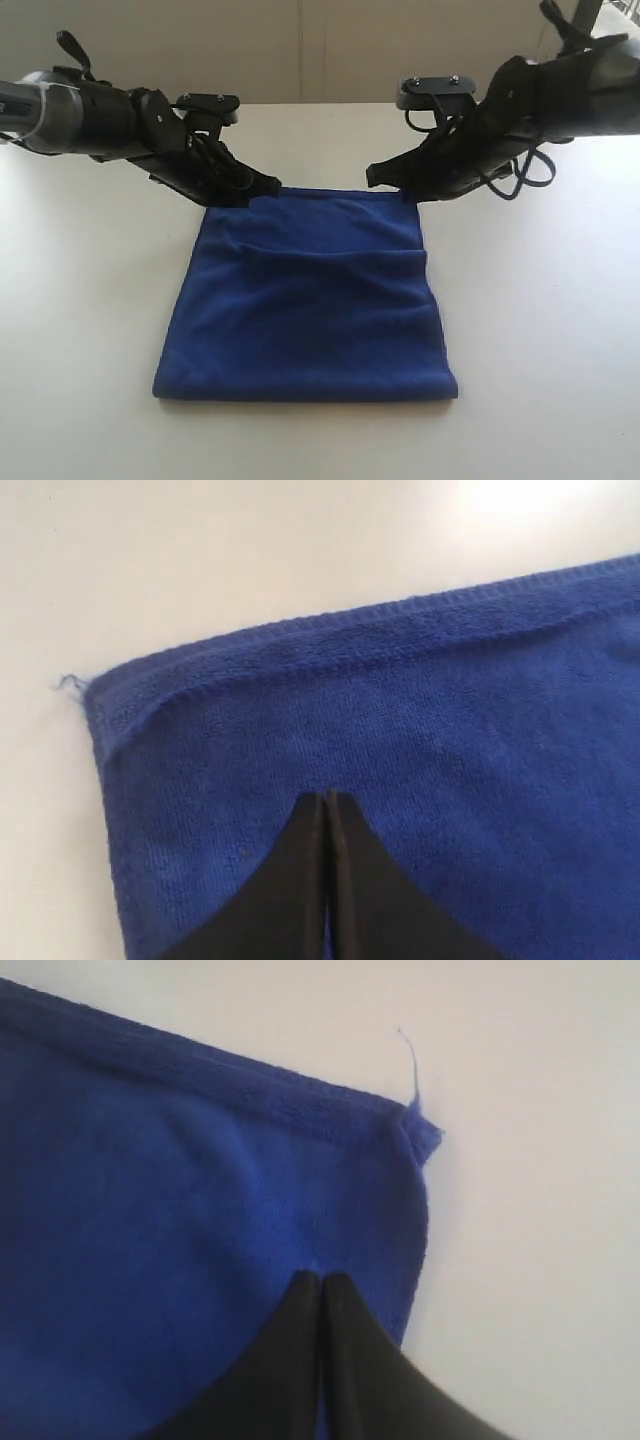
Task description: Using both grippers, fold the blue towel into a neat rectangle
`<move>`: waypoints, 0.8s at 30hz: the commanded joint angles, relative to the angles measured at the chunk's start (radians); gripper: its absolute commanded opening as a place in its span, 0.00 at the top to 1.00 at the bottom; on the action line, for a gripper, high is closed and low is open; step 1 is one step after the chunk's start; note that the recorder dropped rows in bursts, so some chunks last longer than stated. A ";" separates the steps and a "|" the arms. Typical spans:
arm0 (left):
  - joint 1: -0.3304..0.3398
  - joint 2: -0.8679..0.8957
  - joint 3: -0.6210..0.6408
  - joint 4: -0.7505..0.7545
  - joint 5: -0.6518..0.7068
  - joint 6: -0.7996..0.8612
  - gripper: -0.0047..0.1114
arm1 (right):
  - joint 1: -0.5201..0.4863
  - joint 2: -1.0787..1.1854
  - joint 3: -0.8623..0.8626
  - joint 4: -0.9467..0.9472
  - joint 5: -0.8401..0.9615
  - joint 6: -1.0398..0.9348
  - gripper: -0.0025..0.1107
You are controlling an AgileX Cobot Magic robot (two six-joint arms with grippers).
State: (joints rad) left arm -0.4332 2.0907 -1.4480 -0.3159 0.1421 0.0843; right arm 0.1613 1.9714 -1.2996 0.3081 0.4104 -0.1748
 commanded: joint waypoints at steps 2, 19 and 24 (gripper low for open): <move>0.002 0.041 -0.009 -0.018 -0.040 -0.006 0.96 | -0.002 0.108 -0.086 -0.007 -0.007 0.003 0.97; 0.025 0.088 -0.009 -0.018 -0.150 -0.002 0.96 | -0.002 0.300 -0.246 -0.014 -0.086 -0.006 0.97; 0.032 -0.002 -0.009 -0.013 -0.075 0.000 0.96 | -0.002 0.174 -0.245 -0.018 0.016 -0.006 0.97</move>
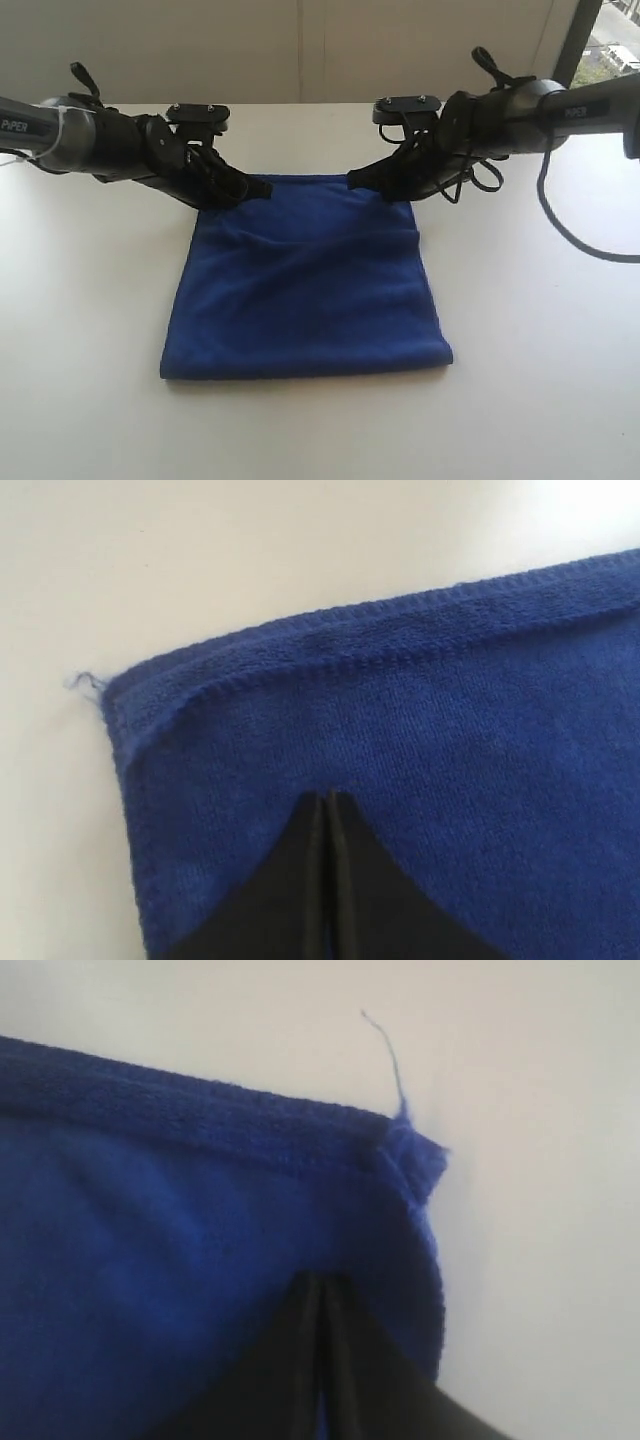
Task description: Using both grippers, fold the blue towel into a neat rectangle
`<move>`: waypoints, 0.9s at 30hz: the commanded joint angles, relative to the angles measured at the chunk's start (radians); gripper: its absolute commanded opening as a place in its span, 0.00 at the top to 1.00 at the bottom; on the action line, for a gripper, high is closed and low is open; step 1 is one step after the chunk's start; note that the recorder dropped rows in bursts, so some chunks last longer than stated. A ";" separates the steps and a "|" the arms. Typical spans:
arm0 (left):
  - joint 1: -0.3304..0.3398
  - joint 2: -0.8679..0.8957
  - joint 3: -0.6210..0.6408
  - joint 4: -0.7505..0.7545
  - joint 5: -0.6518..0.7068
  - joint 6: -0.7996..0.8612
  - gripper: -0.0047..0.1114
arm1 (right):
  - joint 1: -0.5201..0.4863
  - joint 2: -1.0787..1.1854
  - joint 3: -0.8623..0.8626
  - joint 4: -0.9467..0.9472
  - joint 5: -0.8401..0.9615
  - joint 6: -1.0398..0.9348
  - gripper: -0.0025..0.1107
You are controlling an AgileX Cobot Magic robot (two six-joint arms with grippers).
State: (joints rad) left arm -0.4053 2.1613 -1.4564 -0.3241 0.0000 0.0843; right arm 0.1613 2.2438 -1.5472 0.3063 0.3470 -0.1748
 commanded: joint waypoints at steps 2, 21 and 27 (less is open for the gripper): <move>0.004 -0.116 0.000 -0.005 0.134 -0.002 0.96 | -0.004 -0.149 0.009 -0.026 0.166 -0.006 0.97; -0.186 -0.311 0.311 -0.005 0.395 -0.084 0.96 | 0.130 -0.463 0.549 -0.046 0.262 -0.005 0.98; -0.186 -0.285 0.393 -0.005 0.398 -0.096 0.96 | 0.130 -0.463 0.652 -0.046 0.228 -0.001 0.98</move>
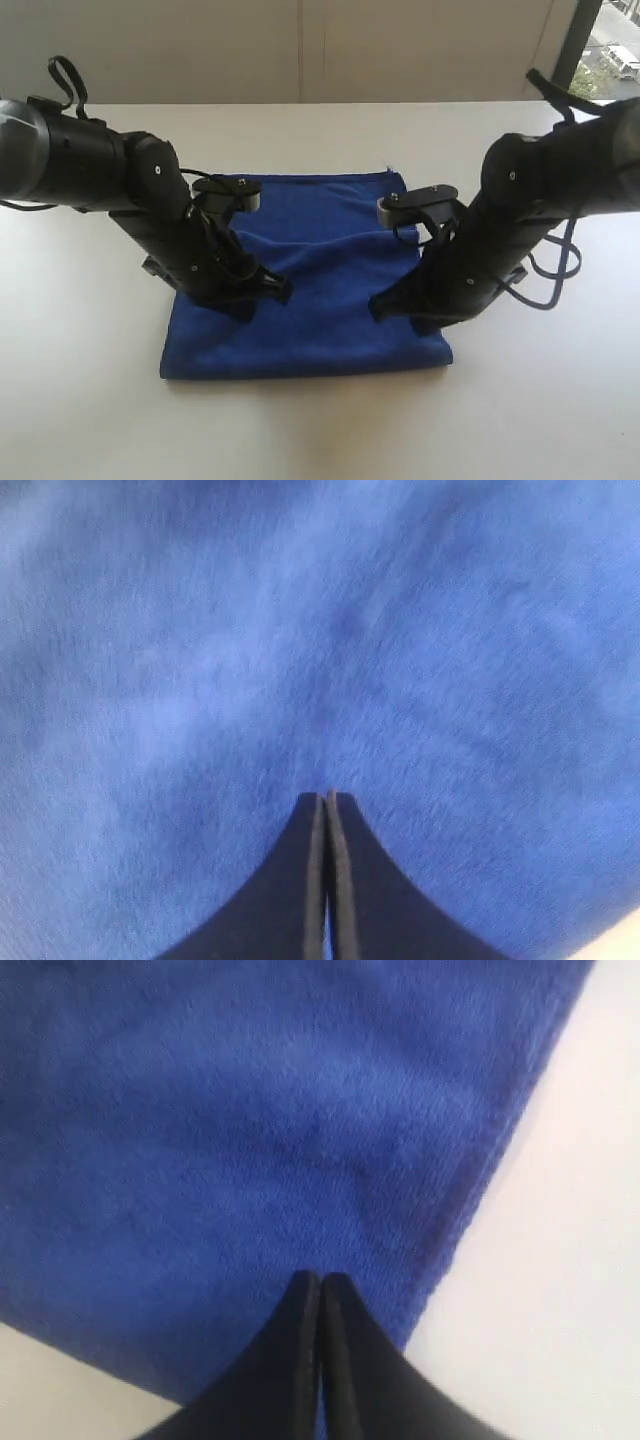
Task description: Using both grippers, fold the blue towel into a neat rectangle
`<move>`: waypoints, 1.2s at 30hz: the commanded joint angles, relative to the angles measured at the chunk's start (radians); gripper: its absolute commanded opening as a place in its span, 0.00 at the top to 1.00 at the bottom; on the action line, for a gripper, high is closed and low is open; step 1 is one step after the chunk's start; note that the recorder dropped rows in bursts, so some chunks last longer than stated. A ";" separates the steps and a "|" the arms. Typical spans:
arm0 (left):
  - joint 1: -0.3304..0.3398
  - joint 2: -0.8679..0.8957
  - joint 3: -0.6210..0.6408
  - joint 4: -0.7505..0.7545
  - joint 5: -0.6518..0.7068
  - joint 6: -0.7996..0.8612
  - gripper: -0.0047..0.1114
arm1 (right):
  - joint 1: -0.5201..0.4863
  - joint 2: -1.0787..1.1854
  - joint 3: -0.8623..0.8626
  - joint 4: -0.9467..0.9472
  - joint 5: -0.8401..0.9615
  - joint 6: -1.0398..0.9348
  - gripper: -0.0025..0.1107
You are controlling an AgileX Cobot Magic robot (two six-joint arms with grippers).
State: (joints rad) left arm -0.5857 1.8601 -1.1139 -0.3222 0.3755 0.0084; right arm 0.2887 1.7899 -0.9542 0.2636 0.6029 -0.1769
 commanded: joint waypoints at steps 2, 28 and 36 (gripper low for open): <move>-0.006 0.033 0.074 -0.009 0.040 -0.038 0.96 | 0.002 -0.006 0.085 0.009 -0.023 0.001 0.98; -0.002 -0.121 0.046 -0.009 -0.176 -0.008 0.96 | -0.002 -0.182 0.106 0.028 -0.115 0.050 0.98; -0.024 -0.096 -0.060 -0.023 -0.022 -0.001 0.96 | -0.090 -0.071 -0.129 0.027 -0.075 0.026 0.98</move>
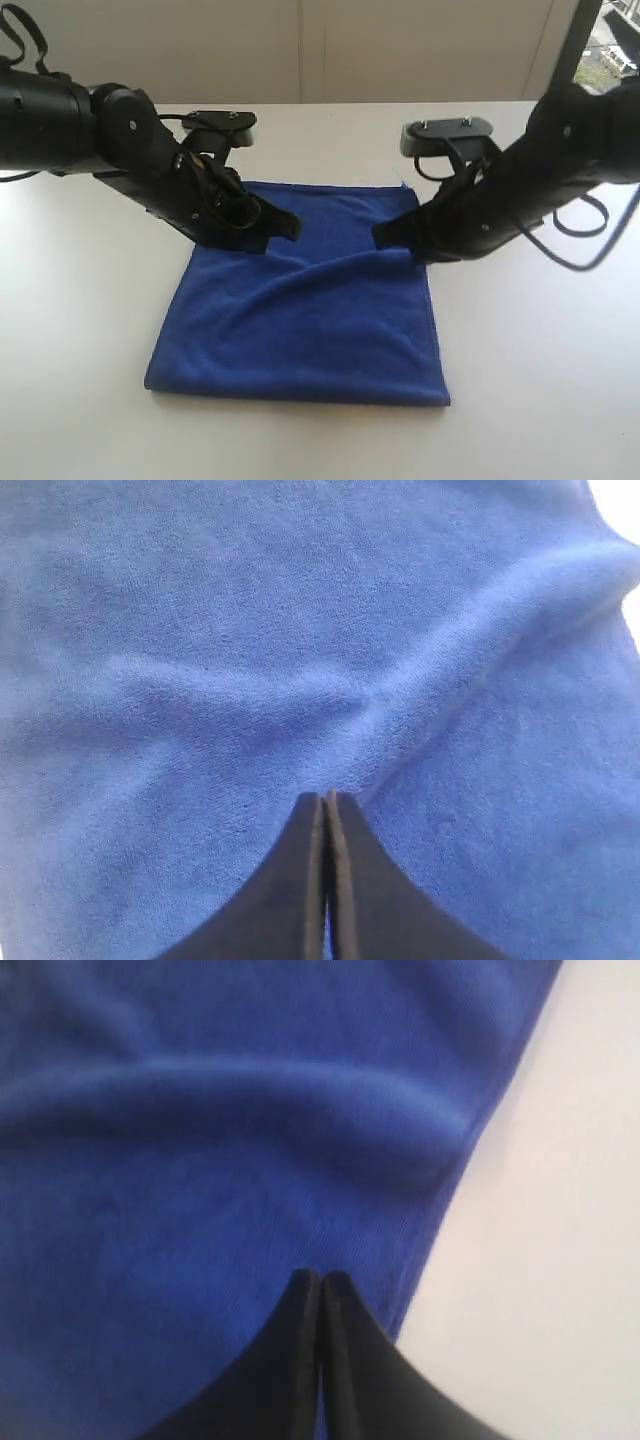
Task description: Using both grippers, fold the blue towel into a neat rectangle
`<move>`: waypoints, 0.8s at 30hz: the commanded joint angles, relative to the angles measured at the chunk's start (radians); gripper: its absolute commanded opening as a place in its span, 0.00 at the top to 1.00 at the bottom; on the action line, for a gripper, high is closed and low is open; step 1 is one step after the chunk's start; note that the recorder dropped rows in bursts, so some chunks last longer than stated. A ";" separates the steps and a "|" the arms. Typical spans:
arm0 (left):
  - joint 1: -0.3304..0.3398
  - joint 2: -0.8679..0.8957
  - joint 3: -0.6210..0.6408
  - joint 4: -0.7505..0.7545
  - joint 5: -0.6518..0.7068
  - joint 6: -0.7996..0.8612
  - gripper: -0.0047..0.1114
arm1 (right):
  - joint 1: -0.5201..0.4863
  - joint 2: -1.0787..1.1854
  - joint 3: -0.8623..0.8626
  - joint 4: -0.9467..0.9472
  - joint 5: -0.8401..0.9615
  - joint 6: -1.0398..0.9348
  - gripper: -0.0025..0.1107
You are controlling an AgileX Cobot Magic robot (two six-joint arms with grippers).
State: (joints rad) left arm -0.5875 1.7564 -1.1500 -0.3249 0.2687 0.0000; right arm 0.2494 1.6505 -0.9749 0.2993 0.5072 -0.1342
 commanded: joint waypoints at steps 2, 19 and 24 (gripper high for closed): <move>-0.043 0.023 -0.026 -0.034 0.102 0.008 0.96 | -0.068 0.129 -0.186 -0.008 0.068 -0.063 0.98; -0.146 0.165 -0.028 -0.173 0.084 0.093 0.96 | -0.083 0.467 -0.567 -0.003 0.211 -0.143 0.98; -0.146 0.187 -0.028 -0.173 0.101 0.093 0.96 | -0.091 0.538 -0.598 -0.003 0.163 -0.143 0.98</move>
State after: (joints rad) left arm -0.7277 1.9355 -1.1746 -0.4830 0.3440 0.0863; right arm 0.1697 2.1564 -1.5570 0.2993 0.7071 -0.2688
